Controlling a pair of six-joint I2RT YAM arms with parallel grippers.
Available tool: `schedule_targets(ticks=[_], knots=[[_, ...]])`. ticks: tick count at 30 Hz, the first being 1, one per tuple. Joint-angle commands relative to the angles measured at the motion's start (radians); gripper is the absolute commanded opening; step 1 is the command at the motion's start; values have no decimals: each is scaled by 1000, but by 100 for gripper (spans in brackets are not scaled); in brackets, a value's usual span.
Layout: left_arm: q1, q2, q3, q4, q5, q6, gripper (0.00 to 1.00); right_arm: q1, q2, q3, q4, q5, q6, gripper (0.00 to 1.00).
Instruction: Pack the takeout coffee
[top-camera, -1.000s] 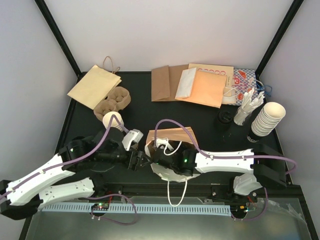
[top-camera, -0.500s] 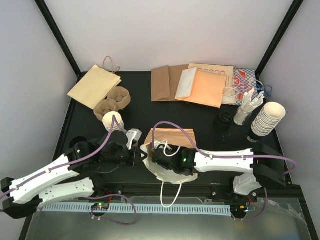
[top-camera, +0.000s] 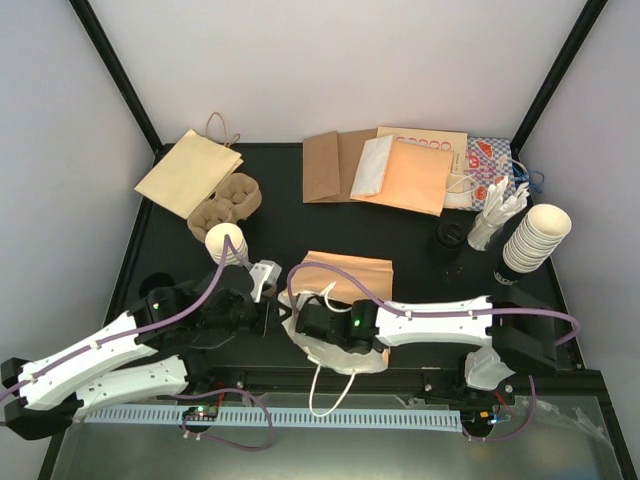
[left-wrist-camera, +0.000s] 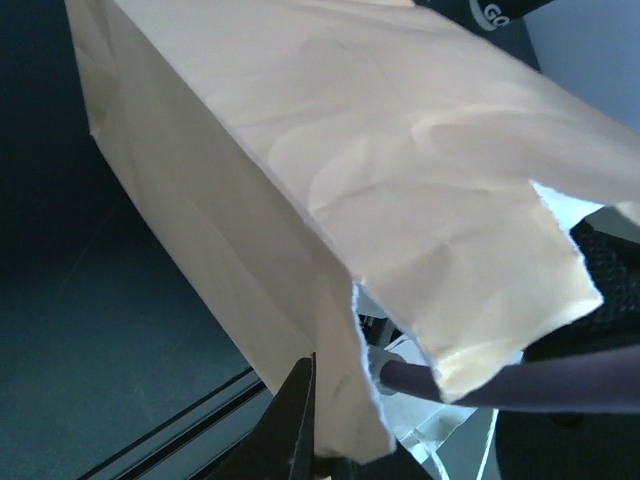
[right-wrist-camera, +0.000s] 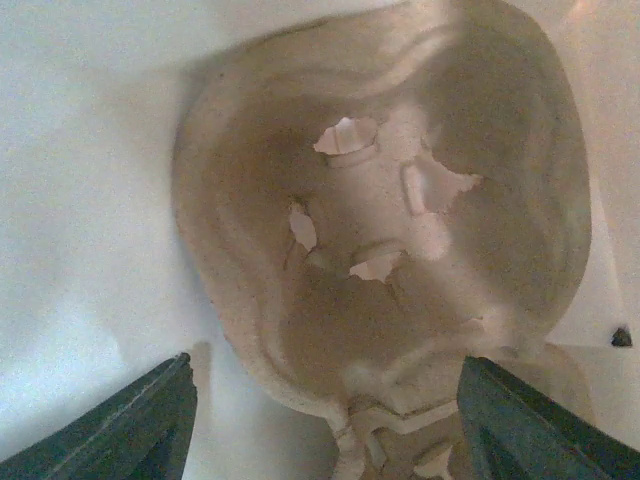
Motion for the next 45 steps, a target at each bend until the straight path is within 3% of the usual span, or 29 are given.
schedule_targets(ticks=[1,12,20,27,29,32,39,41,45], knots=[[-5,-12,-29,55,21,59,1,16,48,32,-73,16,-38,71],[-6,-7,-53,43,43,92,2,16,26,59,-81,-34,-35,72],[-5,-6,-56,42,45,89,2,16,-19,61,-108,-252,-40,82],[-5,-2,-59,39,45,90,1,16,-43,58,-132,-253,-34,80],[-5,3,-57,40,48,92,2,16,-53,58,-137,-248,-36,76],[-5,12,-58,44,55,95,2,16,-59,58,-139,-236,-39,63],[-6,13,-53,46,64,93,2,15,-29,60,-141,-183,-38,10],[-5,11,-53,46,68,92,1,15,-8,60,-139,-144,-33,4],[-5,11,-56,50,77,89,2,14,37,65,-135,-60,-27,4]])
